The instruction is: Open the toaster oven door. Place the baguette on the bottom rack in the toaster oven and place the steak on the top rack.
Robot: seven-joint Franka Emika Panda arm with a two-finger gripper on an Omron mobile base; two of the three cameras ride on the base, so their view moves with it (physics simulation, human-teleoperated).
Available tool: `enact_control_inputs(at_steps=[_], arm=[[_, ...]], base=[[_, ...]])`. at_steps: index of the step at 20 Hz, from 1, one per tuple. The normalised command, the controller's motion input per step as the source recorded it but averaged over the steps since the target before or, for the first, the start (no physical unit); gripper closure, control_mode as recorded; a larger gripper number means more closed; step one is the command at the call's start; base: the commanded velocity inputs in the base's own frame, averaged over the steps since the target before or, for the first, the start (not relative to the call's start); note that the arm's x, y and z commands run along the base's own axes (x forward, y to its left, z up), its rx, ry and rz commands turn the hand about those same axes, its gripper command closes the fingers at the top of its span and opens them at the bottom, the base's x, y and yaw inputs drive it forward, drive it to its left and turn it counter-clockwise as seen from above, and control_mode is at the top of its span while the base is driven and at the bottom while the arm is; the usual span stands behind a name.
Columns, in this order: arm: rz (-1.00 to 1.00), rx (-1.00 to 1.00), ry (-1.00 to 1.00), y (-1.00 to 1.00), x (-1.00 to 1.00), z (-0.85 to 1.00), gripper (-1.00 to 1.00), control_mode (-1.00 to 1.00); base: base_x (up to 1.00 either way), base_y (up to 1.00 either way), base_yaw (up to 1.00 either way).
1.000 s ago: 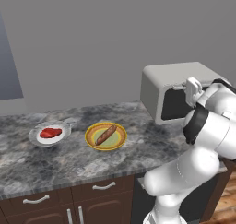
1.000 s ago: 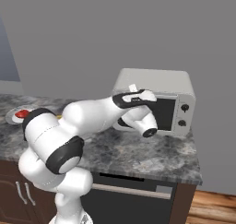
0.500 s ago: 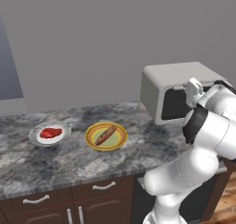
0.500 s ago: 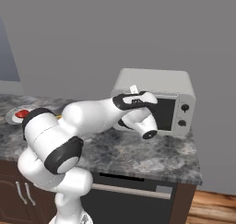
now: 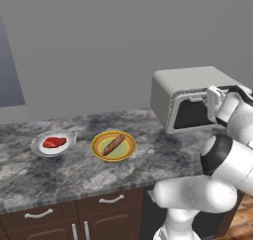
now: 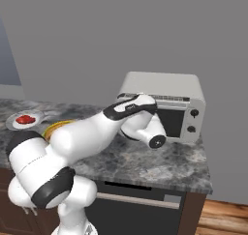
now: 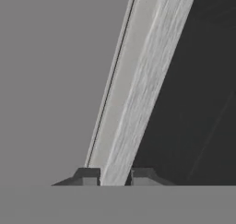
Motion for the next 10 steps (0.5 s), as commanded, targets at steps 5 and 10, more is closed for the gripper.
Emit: enact_control_inputs(at_steps=[5,10], arm=[[-0.06,0.00,0.28,-0.29,-0.53,-0.09,1.00,-1.00],[-0.08,-0.05,0.40,-0.22,-0.48,-0.66,1.00,-1.00]], base=[[0.00,0.00,0.00],[0.00,0.00,0.00]])
